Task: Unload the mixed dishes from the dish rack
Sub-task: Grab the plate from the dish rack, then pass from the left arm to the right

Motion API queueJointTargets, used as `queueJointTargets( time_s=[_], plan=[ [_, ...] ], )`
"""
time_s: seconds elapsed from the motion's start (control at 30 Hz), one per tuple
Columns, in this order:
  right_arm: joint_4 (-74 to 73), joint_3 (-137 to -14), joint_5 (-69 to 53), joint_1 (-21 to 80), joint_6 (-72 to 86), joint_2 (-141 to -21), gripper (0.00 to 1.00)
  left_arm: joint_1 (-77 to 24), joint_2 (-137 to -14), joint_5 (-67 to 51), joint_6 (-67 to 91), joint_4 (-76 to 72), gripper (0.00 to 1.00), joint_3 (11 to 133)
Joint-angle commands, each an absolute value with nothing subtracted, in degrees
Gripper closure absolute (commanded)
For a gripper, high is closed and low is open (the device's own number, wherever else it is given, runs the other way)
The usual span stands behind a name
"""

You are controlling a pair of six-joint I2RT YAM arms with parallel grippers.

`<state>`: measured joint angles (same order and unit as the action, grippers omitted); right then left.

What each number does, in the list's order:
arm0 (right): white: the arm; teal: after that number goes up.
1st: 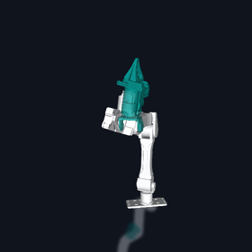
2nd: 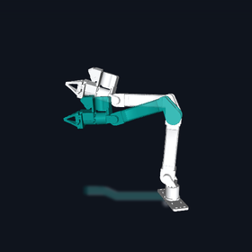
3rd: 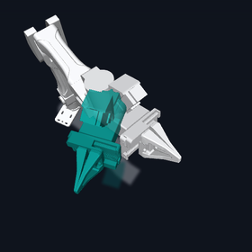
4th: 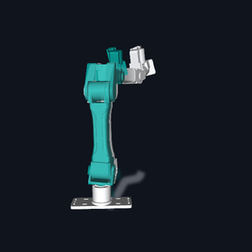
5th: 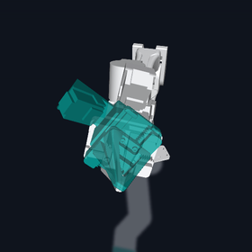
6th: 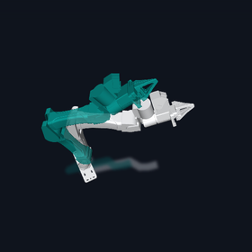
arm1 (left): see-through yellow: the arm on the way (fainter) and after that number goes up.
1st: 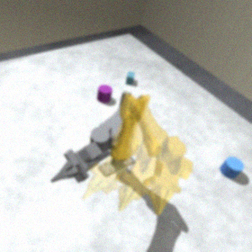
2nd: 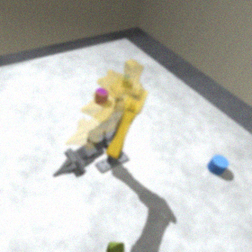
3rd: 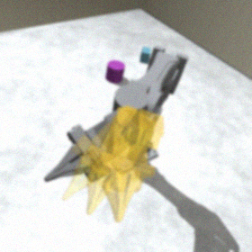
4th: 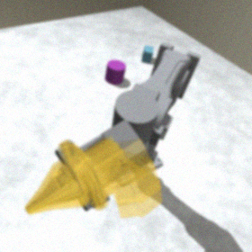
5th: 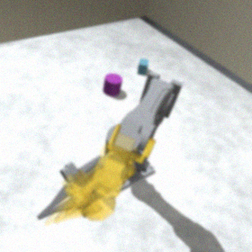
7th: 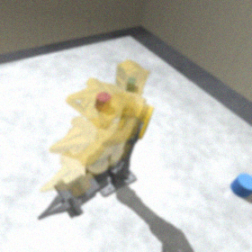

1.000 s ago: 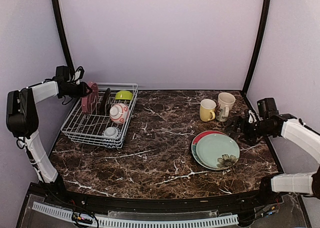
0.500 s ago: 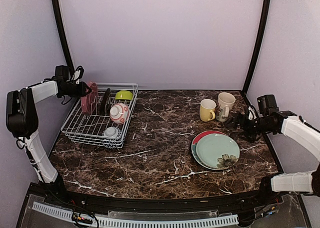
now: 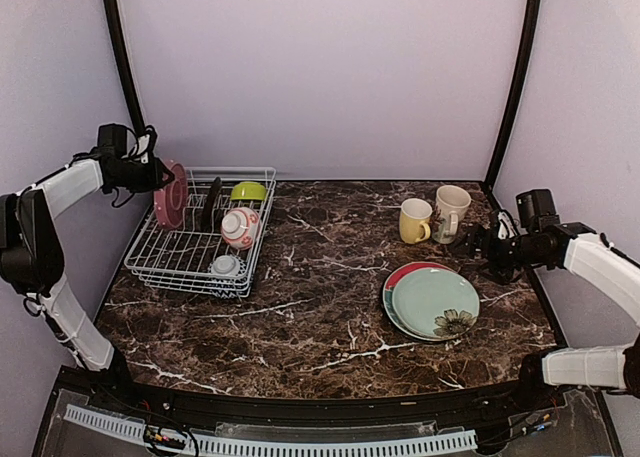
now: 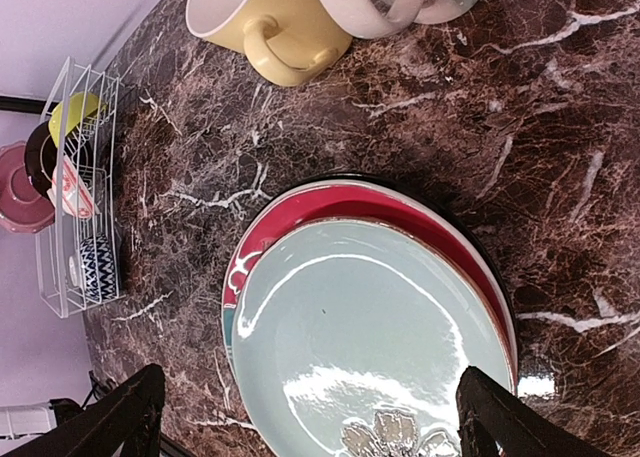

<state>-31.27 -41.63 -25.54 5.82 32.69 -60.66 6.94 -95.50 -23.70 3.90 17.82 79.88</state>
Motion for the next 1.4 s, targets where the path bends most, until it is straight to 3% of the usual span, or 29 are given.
queueJointTargets(
  time_s=[0.0, 0.33, 0.57, 0.93, 1.13, 1.37],
  plan=[
    [-30.65, -42.69, -26.02, 5.45, 33.29, -59.9, 0.01, 6.94, -87.92, -24.55, 4.22, 13.14, 0.99, 78.57],
    [-31.42, -44.23, -26.02, 5.67, 34.12, -58.19, 0.01, 3.27, -75.43, -25.69, 4.15, 6.03, 0.99, 73.88],
    [-31.74, -47.1, -25.21, 7.49, 35.82, -56.82, 0.01, -11.14, -69.07, -20.05, -2.27, 3.04, 0.99, 70.13],
    [-28.32, -56.55, -23.02, 20.08, 38.75, -62.88, 0.01, -35.44, -66.08, -4.9, -16.51, 1.61, 0.99, 64.51],
    [-21.64, -62.08, -23.24, 29.37, 40.87, -72.18, 0.01, -50.83, -70.22, 11.81, -30.12, 2.22, 0.99, 62.25],
    [-17.2, -68.45, -24.85, 34.69, 43.85, -83.07, 0.01, -64.58, -76.76, 28.71, -40.75, -6.84, 0.99, 56.72]
  ],
)
